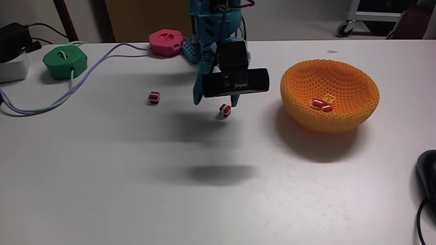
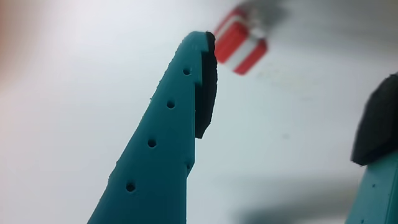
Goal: Place cube pieces into the yellow basket
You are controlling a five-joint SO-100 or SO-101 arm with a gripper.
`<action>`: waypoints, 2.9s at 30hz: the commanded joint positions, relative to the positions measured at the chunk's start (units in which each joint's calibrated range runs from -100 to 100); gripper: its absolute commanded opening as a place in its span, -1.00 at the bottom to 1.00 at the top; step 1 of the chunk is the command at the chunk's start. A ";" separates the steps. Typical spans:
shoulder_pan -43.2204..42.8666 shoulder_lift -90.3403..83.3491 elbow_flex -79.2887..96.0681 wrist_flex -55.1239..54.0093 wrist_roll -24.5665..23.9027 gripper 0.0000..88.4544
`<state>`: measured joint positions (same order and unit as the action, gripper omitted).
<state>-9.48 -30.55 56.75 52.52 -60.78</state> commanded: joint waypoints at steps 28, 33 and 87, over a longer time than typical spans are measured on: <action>1.37 -1.56 11.09 -19.16 4.30 -1.00; 1.09 -1.56 -16.64 2.04 5.71 -1.00; 45.17 -20.40 9.55 -4.13 26.37 -0.21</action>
<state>33.37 -49.04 66.11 49.42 -35.34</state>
